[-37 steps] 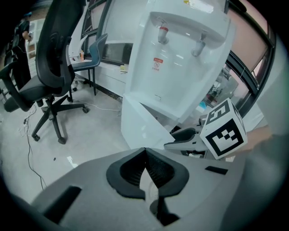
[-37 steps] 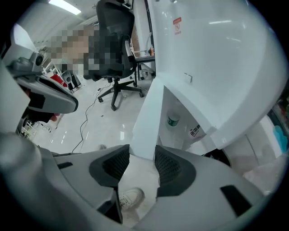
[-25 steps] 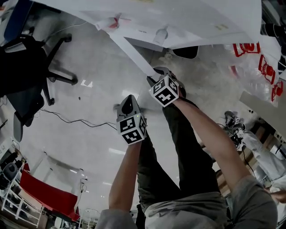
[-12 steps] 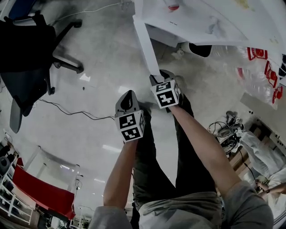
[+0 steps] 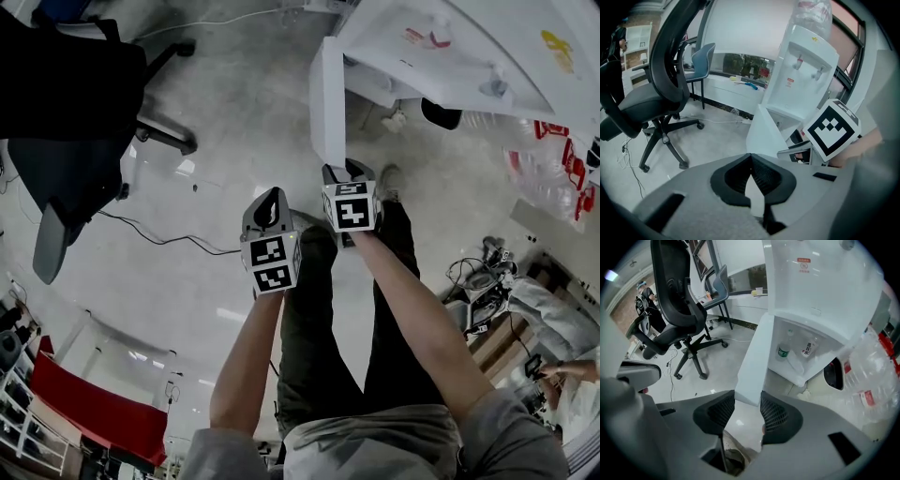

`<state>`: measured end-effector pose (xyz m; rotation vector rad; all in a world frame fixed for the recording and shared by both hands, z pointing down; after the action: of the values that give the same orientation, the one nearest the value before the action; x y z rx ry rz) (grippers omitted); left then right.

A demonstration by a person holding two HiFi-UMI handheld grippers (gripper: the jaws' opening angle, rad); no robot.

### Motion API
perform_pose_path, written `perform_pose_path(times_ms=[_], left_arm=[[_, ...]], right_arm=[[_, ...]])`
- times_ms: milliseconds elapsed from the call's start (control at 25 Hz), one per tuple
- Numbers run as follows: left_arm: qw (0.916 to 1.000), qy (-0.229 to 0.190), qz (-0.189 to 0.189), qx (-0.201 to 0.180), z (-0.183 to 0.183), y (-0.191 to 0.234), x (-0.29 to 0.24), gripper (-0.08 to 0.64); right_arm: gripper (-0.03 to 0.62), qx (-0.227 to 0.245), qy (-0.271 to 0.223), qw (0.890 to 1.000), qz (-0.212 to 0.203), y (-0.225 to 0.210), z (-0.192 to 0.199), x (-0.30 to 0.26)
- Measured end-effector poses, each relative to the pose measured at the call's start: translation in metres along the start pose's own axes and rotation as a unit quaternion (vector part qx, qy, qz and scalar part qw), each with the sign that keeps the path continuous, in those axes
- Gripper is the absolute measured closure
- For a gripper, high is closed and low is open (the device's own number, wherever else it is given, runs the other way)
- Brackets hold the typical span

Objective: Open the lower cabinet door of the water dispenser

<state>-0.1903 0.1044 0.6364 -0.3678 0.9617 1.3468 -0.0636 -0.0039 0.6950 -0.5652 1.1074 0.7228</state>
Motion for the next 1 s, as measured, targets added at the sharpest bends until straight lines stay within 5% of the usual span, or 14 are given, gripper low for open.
perform_pose_path(times_ms=[440, 1000], left_arm=[[0.9998, 0.009, -0.004, -0.014, -0.02, 0.048, 0.014, 0.554], [0.9995, 0.026, -0.012, -0.013, -0.049, 0.083, 0.0, 0.554]], right_arm=[[0.419, -0.079, 0.024, 0.996, 0.032, 0.054, -0.022, -0.011], [0.414, -0.164, 0.059, 0.984, 0.022, 0.1, -0.049, -0.029]])
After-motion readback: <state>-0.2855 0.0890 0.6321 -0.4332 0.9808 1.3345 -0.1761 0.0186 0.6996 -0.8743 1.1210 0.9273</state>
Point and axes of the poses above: the fingertips, and each gripper's own axes: x backward along the fingers, y to its left, z out of its underside, the point moved 6 cm from there along x, backward along the fingers, and after that the axes turned 3 degrees about z, right-handed, at the moved point
